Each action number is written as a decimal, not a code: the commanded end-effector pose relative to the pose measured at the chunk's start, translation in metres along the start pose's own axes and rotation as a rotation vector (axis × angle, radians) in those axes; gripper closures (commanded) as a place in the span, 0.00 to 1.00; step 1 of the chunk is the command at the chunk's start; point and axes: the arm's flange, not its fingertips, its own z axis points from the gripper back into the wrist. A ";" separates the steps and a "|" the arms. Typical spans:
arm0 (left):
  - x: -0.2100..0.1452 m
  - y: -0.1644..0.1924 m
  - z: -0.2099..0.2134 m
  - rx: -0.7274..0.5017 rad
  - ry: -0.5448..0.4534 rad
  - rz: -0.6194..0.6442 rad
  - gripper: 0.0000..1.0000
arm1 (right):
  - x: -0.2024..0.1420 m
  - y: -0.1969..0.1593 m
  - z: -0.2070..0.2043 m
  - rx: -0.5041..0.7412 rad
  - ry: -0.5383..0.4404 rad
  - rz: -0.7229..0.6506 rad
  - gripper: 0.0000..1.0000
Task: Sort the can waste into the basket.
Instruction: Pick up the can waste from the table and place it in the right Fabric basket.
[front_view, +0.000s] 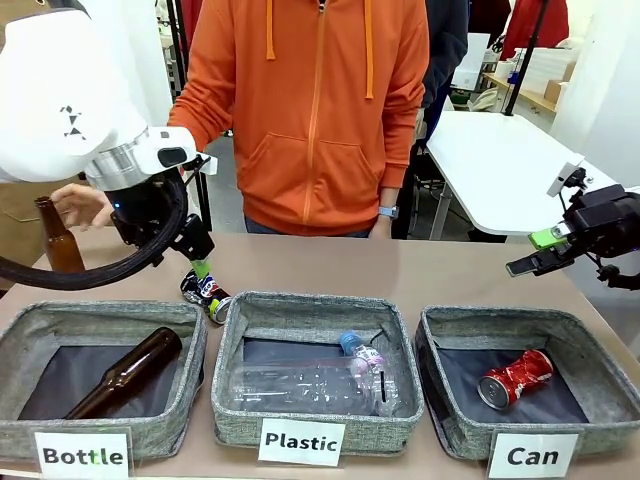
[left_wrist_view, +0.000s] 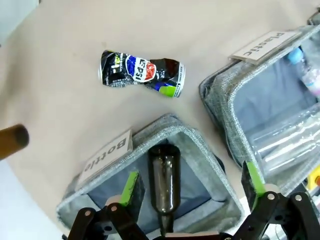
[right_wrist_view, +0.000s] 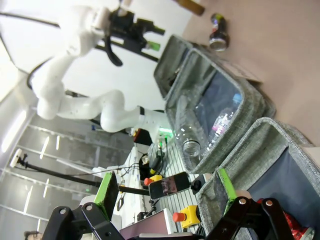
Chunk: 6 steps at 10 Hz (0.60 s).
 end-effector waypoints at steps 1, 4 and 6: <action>0.008 -0.005 -0.008 0.045 -0.035 0.218 0.00 | -0.002 0.001 -0.001 -0.015 -0.002 0.008 0.01; 0.052 -0.017 -0.025 0.012 -0.058 0.513 0.00 | -0.002 0.001 -0.001 -0.015 -0.002 0.008 0.01; 0.068 -0.003 -0.025 0.039 -0.044 0.562 0.00 | -0.002 0.001 -0.001 -0.015 -0.002 0.008 0.01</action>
